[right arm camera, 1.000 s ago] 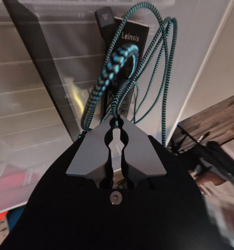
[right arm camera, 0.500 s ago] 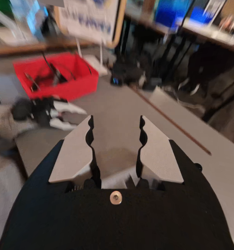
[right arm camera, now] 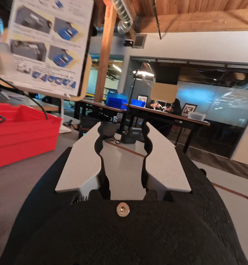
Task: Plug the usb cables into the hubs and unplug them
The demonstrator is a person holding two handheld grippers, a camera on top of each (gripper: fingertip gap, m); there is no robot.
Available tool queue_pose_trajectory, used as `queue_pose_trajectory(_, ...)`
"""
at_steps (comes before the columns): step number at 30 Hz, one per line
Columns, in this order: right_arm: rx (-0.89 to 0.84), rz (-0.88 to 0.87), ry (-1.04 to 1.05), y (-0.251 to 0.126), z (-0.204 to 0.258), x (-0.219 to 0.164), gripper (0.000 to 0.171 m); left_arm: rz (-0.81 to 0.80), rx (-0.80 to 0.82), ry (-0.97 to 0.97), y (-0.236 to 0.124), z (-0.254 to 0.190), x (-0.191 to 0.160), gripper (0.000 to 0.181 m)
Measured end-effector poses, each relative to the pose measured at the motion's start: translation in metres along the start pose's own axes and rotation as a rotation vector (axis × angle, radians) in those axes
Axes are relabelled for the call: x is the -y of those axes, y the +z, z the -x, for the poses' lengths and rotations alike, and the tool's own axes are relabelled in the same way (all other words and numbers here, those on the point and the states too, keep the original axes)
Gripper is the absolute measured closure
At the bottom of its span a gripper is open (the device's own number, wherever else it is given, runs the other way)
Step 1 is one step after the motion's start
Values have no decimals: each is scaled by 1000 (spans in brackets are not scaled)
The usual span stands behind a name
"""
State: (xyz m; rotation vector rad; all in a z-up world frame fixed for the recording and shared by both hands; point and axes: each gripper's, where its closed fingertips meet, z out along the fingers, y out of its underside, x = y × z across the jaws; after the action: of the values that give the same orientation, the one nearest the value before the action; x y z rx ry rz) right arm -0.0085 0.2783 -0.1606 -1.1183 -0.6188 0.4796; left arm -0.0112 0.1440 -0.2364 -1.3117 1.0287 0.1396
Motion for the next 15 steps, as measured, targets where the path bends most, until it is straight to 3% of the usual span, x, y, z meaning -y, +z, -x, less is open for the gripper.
queue_pose_trajectory(1,-7,11,-14,1,0,-12,116,-12,-12,1,-1,-3,5,127)
queue_pose_trajectory(4,31,83,-110,6,9,-38,116,-74,-49,-13,-8,-10,27,128)
queue_pose_trajectory(7,69,82,-90,3,15,-41,116,-71,-67,-7,-15,-6,32,127)
queue_pose_trajectory(10,82,80,-57,-1,15,-39,116,-86,-199,-279,-33,-5,44,118)
queue_pose_trajectory(13,108,77,-23,-1,19,-38,117,-246,-311,-541,-74,11,88,118)
queue_pose_trajectory(15,123,71,-23,-1,22,-38,118,-348,-290,-644,-106,44,109,118)
